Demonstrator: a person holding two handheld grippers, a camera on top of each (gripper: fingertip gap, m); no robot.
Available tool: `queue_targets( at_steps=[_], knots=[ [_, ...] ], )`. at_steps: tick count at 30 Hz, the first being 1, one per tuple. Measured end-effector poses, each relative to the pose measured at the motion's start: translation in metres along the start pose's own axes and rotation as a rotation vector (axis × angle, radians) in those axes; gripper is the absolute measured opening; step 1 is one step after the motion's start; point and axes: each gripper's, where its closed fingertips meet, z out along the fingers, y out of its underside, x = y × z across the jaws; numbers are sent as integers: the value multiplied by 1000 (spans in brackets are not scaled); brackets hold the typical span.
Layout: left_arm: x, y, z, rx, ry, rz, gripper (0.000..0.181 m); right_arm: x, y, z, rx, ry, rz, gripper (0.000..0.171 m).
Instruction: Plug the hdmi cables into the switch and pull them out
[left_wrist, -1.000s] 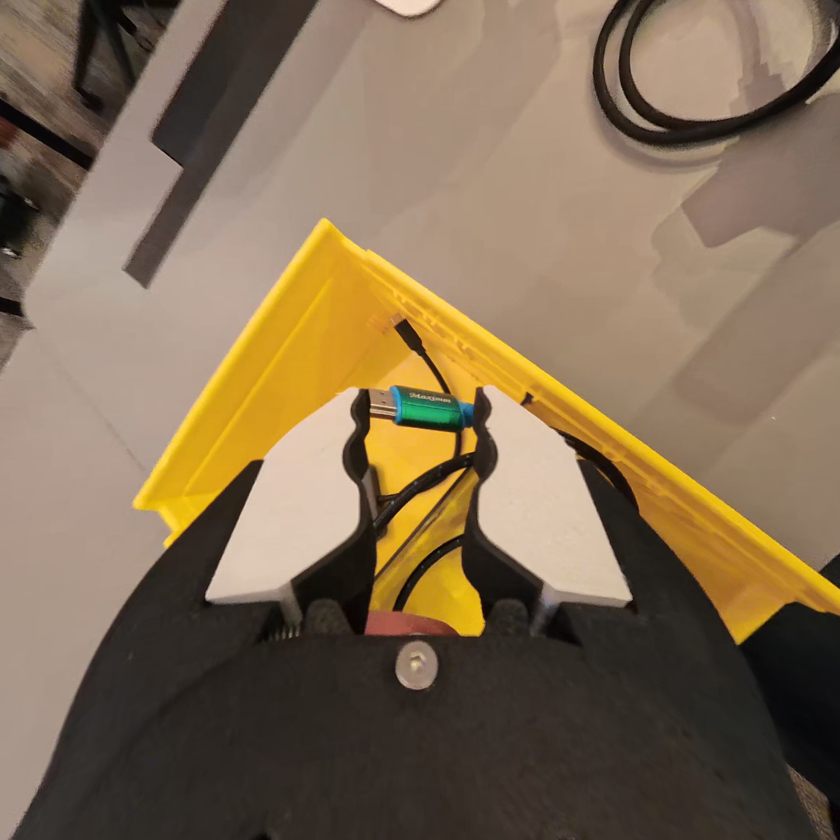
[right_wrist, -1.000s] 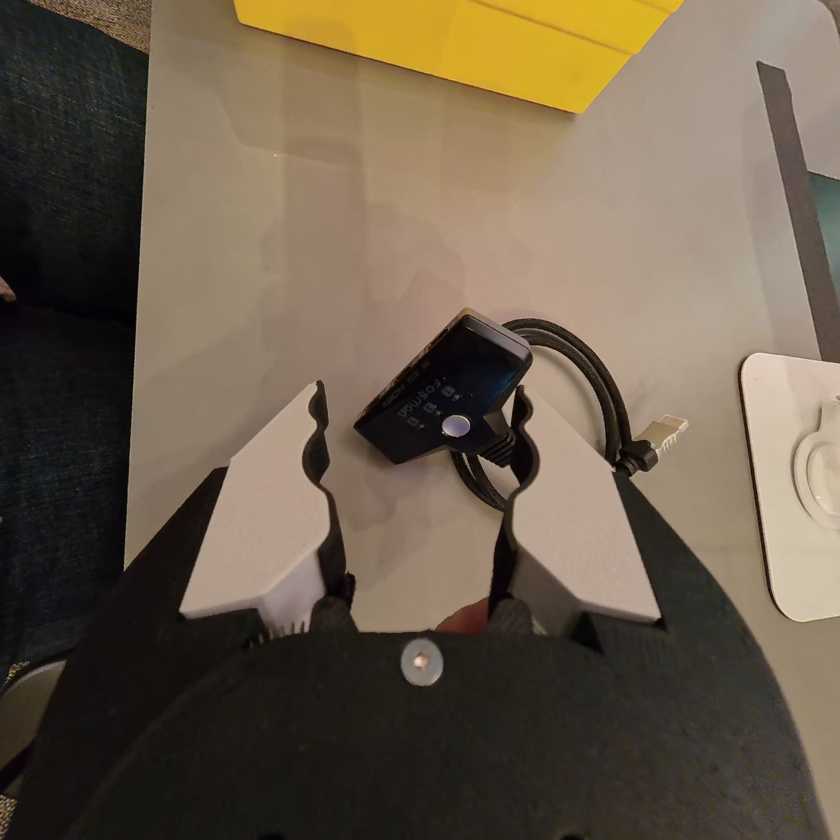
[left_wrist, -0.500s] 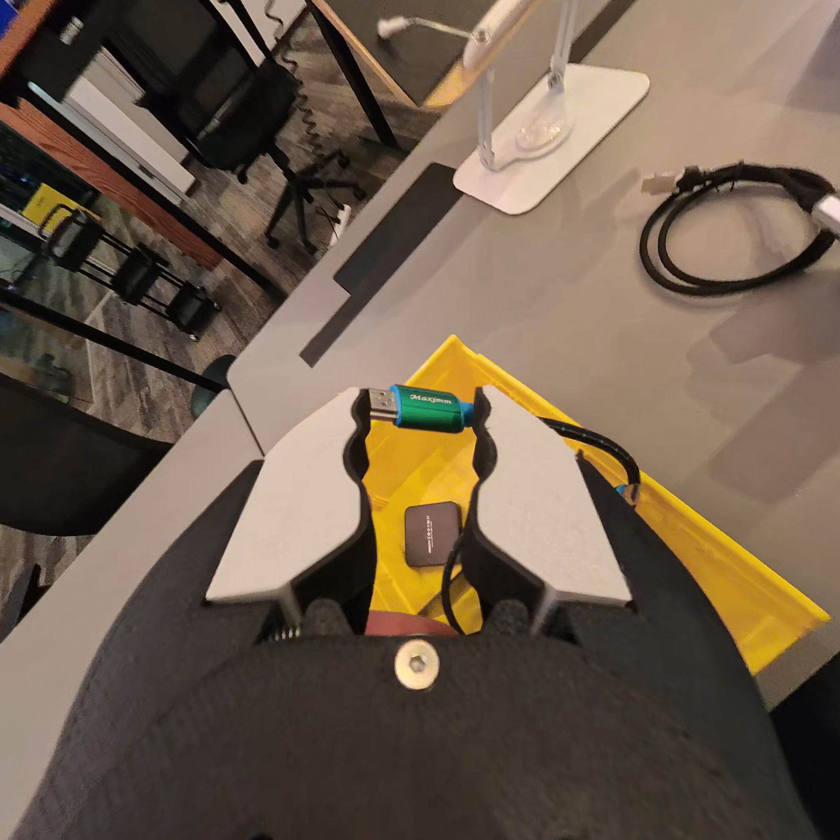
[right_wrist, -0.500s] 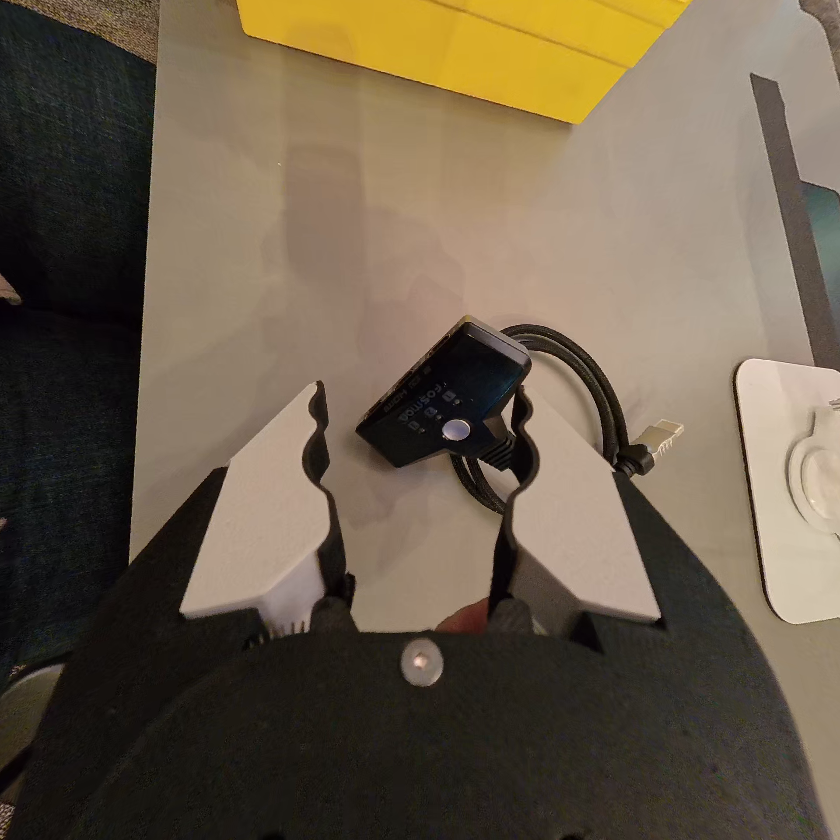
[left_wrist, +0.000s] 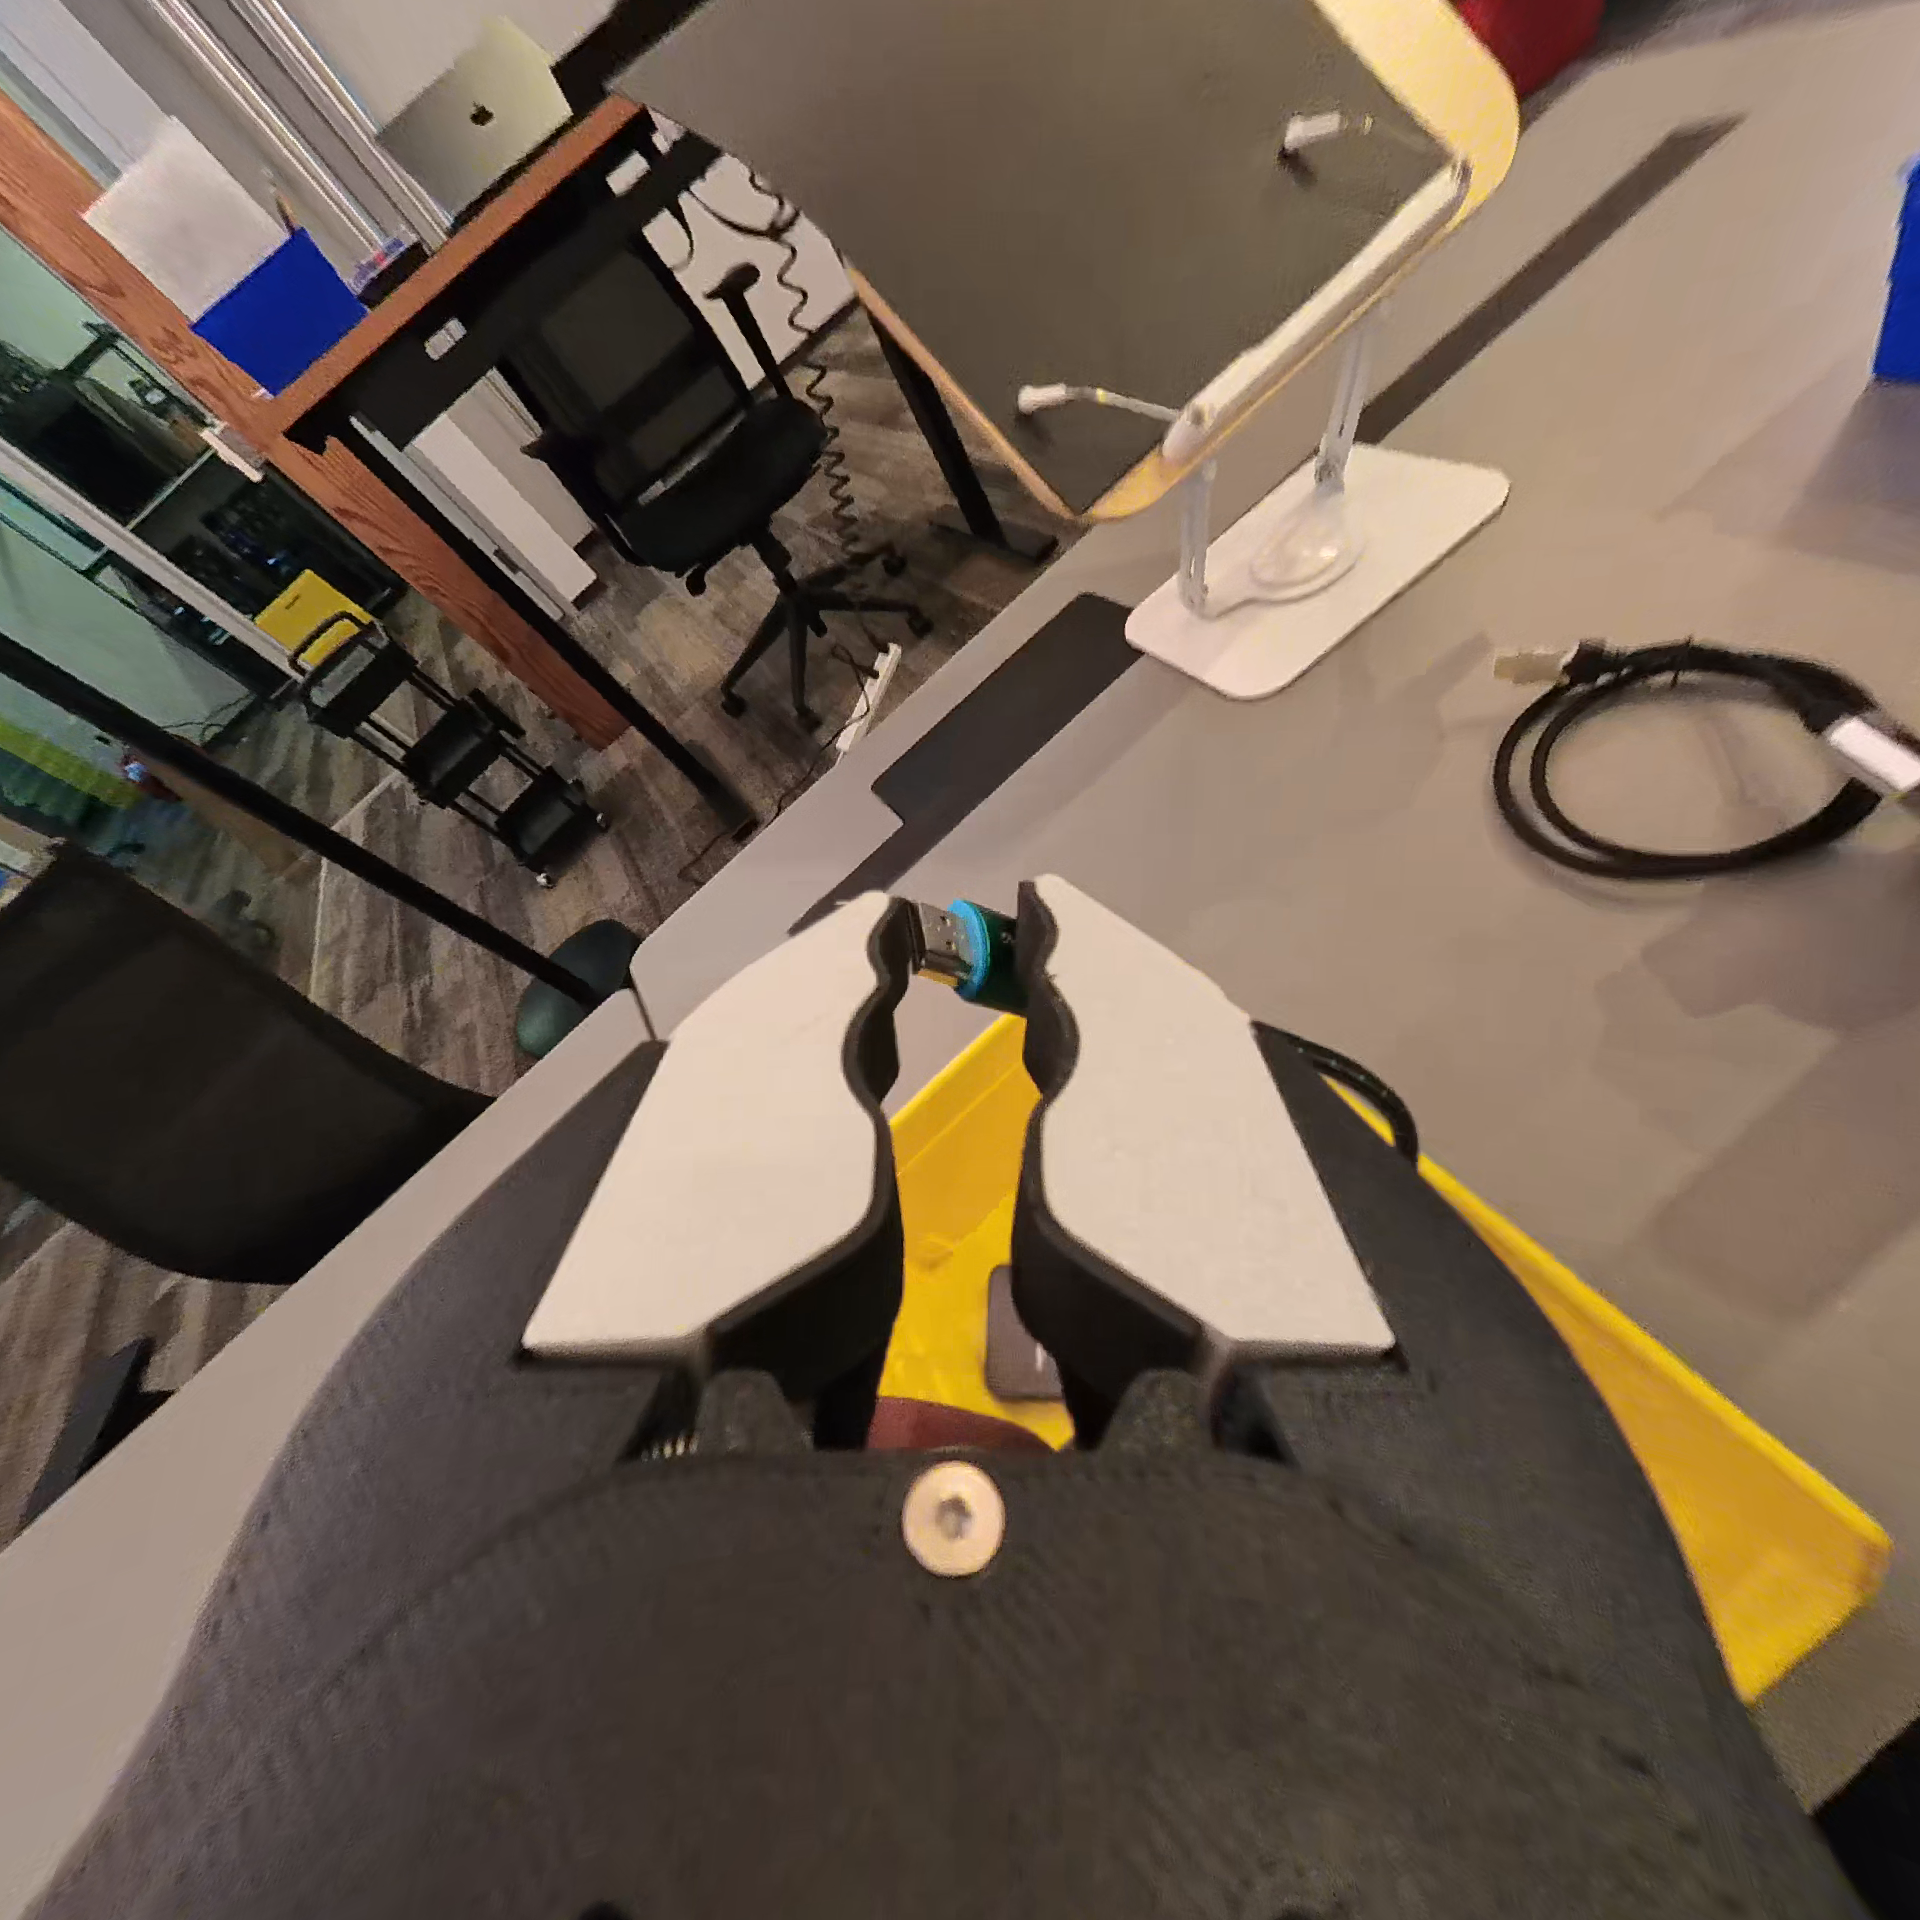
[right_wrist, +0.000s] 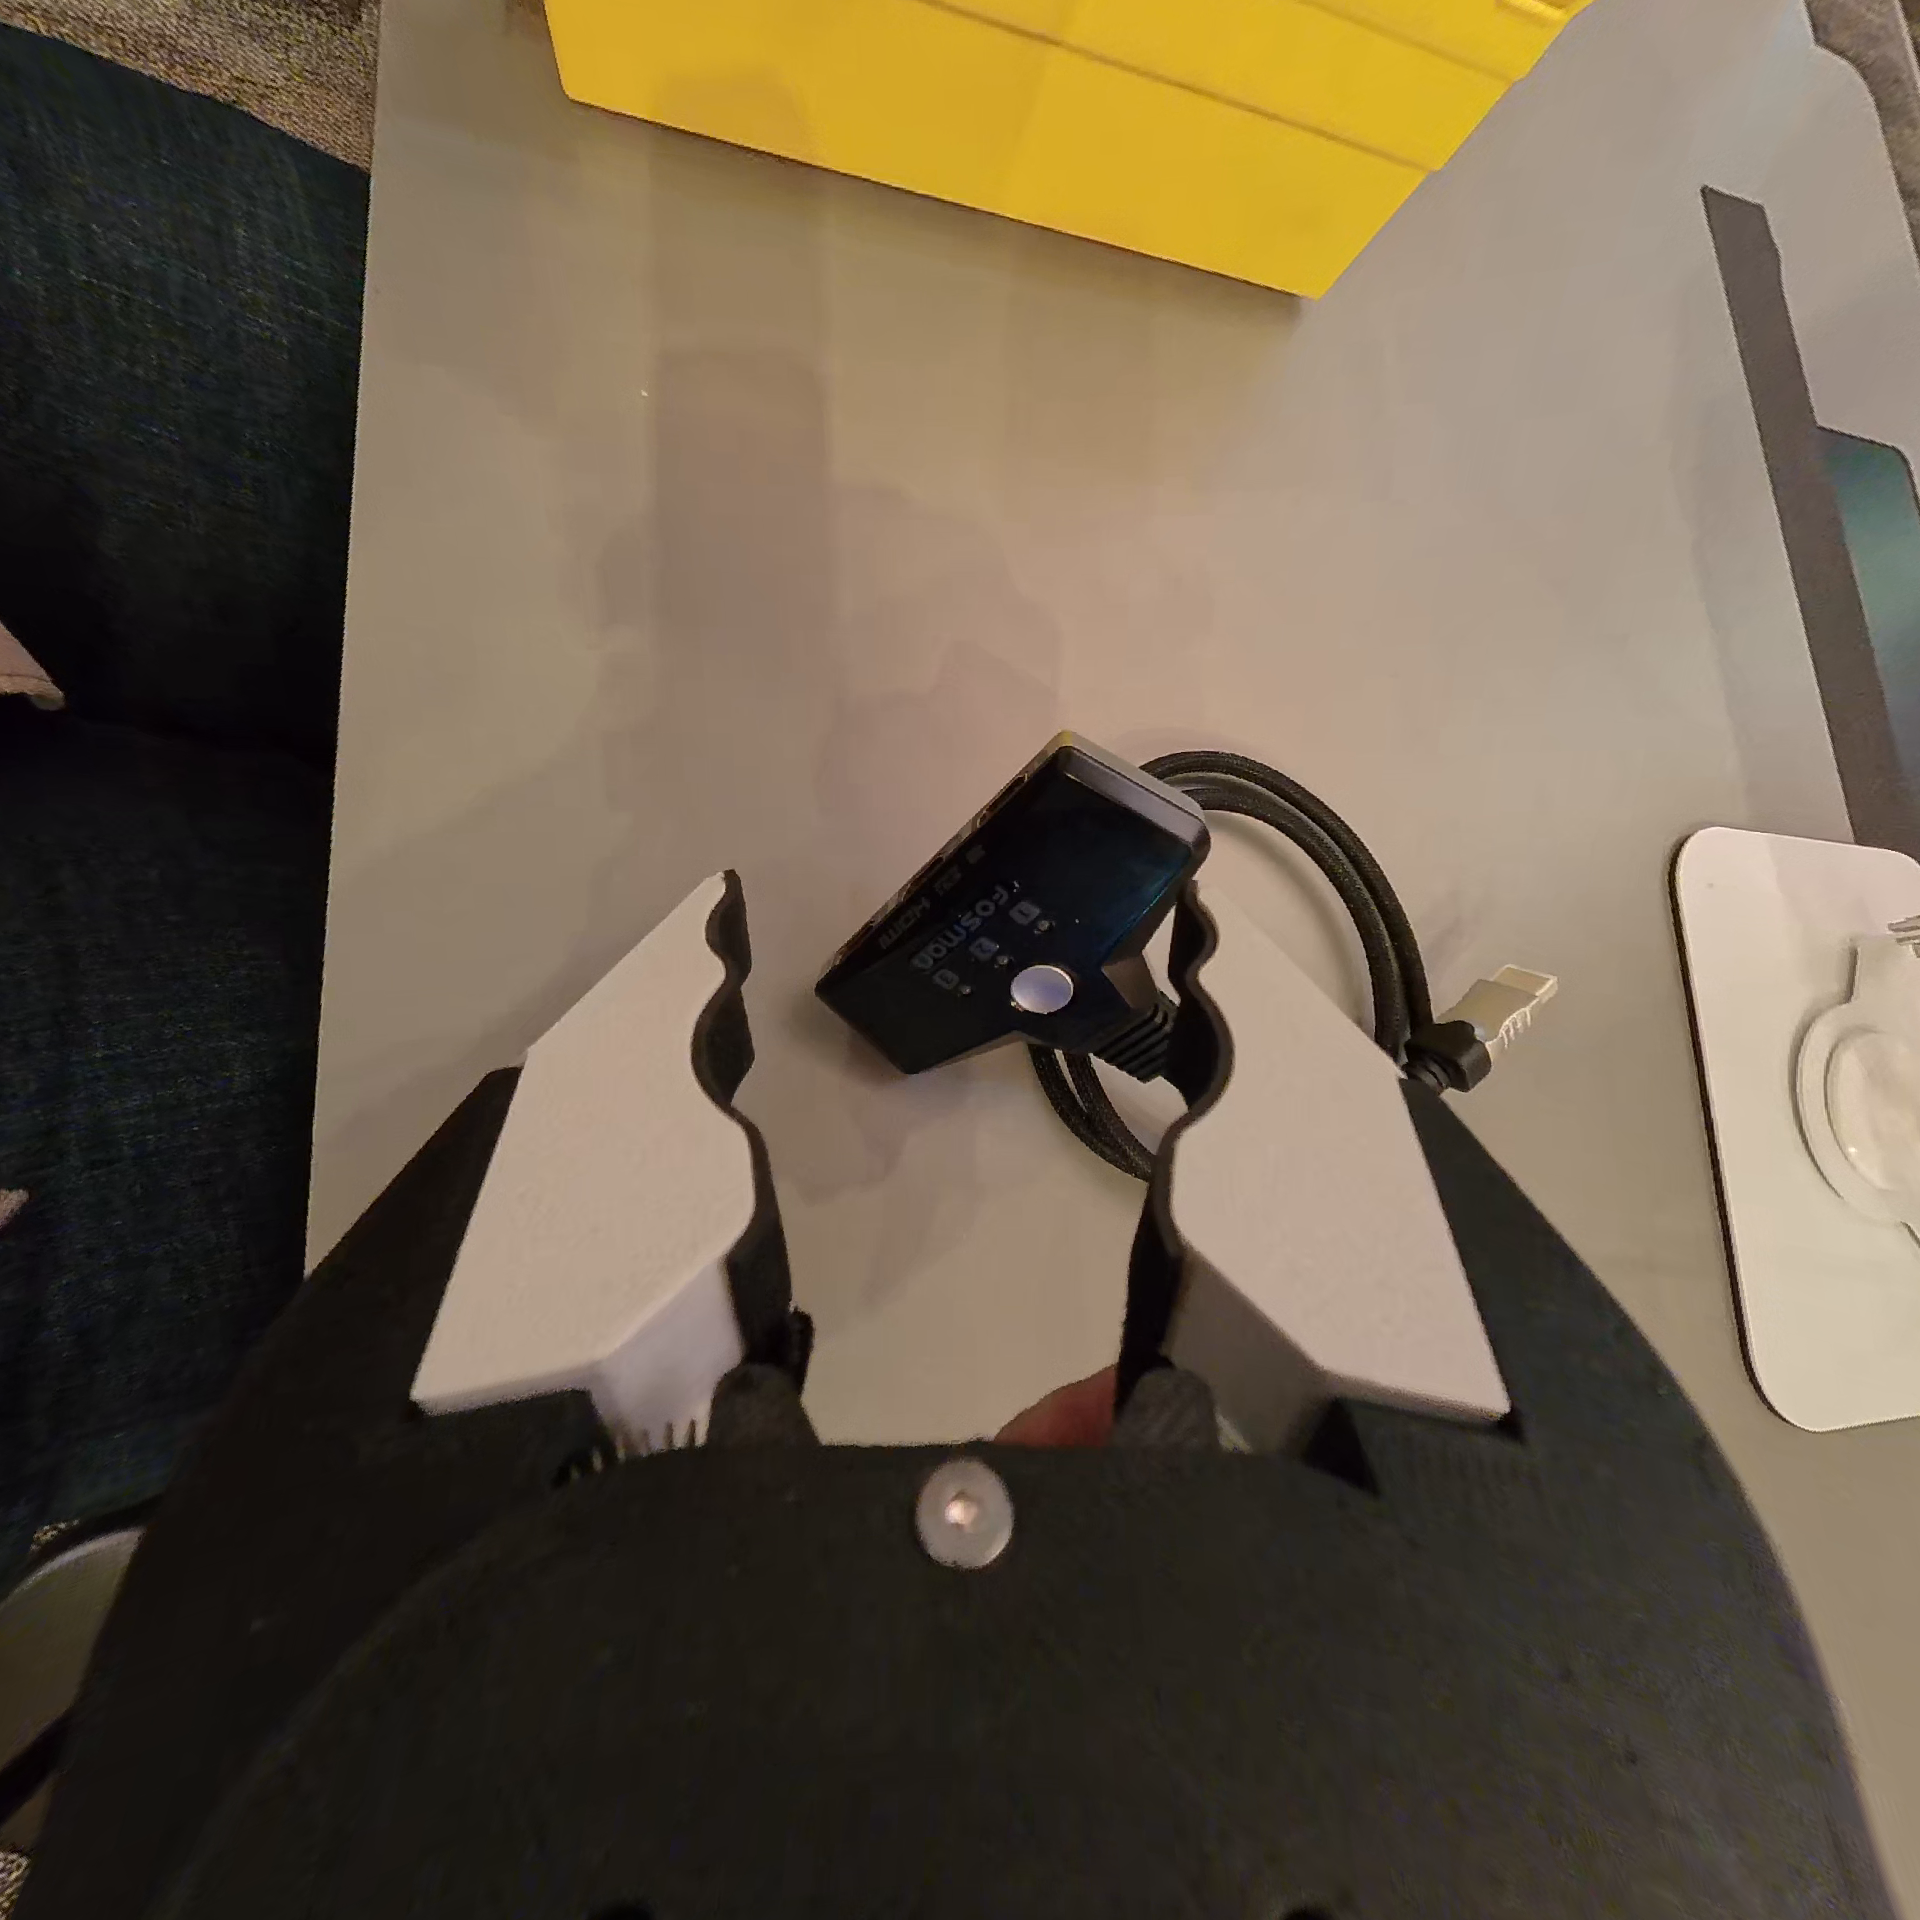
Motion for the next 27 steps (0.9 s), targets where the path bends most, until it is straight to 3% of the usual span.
queue_targets(
  at_steps=[8, 27],
  knots=[
    [11, 15, 7, -41, 30, 11, 18, 0, 1, -1, -1, 1, 2, 79],
    [2, -43, -32, 127, 10, 9, 12, -1, -2, 0, 0, 1, -7, 79]
  ],
)
